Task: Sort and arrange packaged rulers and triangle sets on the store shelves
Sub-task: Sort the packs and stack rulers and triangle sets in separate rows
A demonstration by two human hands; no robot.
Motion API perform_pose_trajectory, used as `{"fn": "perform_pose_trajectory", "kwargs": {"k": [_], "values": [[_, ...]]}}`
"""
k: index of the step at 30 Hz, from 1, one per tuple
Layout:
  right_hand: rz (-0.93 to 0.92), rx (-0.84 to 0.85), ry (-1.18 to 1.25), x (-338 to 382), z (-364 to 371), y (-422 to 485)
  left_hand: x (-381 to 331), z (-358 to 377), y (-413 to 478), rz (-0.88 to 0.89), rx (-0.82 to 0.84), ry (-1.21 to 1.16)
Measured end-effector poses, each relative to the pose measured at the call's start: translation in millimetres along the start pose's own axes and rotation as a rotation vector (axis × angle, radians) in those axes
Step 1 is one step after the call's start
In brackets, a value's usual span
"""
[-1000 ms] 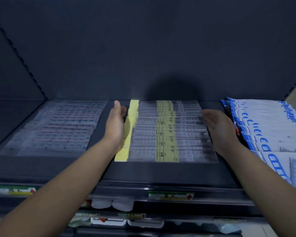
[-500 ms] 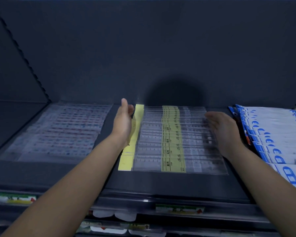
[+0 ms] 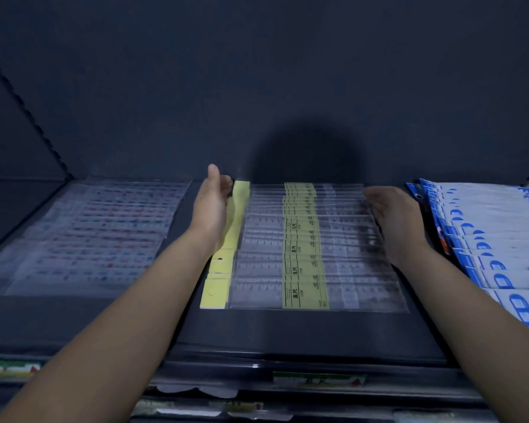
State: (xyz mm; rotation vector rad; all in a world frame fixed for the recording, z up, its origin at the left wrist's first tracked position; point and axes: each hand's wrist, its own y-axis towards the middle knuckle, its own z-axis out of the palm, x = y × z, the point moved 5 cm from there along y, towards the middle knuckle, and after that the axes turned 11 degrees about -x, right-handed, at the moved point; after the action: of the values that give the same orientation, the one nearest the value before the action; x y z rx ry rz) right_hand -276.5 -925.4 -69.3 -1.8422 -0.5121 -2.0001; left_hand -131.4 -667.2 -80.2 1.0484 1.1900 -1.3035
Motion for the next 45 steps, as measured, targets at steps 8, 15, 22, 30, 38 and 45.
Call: {"fn": "perform_pose_trajectory", "kwargs": {"k": [8, 15, 22, 30, 38, 45], "values": [[-0.033, 0.021, 0.009, 0, -2, 5, 0, 5, 4, 0.046, 0.037, 0.092], [0.026, 0.008, -0.059, -1, 12, 12, -4, 13, 16, 0.075, 0.09, 0.181], [0.017, 0.042, -0.077, 8, 10, 9, -7, 18, 16, 0.064, 0.129, 0.286], [-0.408, 0.017, -0.744, 47, -45, -3, -34, 49, -31, 0.659, 0.331, 0.879], [-0.368, -0.001, -1.149, 64, -168, 13, -28, 129, -135, 0.979, 0.481, 1.155], [-0.196, -0.091, -0.859, 56, -246, 48, 5, 206, -190, 0.747, 0.563, 0.962]]}}
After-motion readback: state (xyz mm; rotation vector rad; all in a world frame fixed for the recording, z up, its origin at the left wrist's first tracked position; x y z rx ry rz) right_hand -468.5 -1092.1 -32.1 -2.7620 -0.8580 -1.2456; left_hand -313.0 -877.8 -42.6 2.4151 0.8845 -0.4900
